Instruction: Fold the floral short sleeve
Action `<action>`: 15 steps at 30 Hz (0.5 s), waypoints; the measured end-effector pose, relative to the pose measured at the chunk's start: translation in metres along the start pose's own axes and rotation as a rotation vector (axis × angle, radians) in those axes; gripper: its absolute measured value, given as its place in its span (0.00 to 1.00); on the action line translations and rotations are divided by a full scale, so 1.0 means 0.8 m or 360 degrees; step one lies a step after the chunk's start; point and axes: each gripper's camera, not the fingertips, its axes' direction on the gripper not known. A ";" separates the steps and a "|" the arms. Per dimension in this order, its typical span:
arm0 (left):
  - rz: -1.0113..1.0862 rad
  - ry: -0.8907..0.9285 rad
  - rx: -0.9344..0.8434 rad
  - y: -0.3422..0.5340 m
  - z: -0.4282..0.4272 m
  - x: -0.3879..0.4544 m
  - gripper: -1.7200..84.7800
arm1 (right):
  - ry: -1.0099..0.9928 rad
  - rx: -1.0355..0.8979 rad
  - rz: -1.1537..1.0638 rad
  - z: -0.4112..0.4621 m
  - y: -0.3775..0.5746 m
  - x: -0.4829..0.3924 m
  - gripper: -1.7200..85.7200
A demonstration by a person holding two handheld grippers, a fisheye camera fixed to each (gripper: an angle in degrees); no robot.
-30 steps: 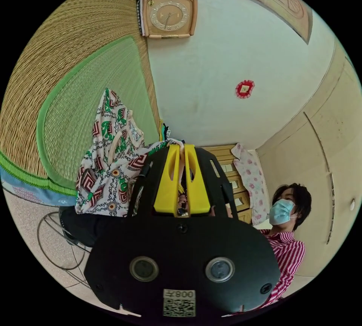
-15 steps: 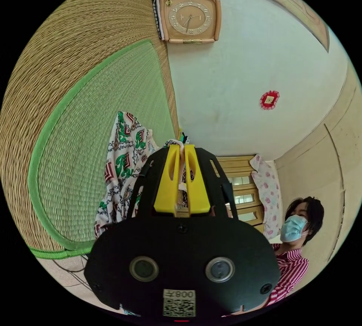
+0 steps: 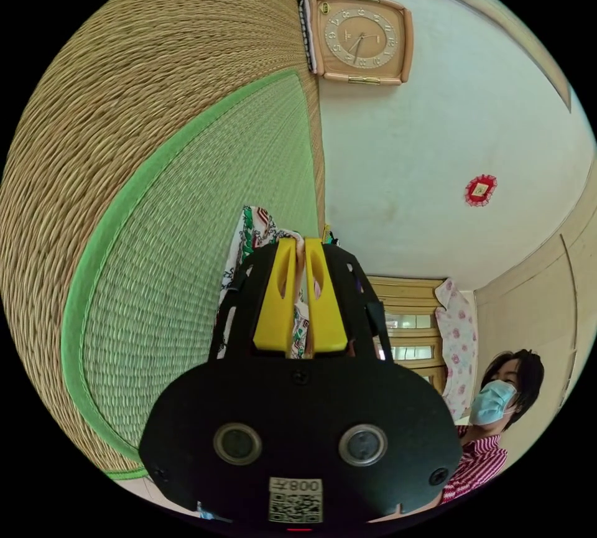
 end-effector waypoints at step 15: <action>0.0098 -0.0088 0.0132 0.028 0.023 0.099 0.06 | -0.0146 0.0191 -0.0064 0.003 0.007 0.003 0.02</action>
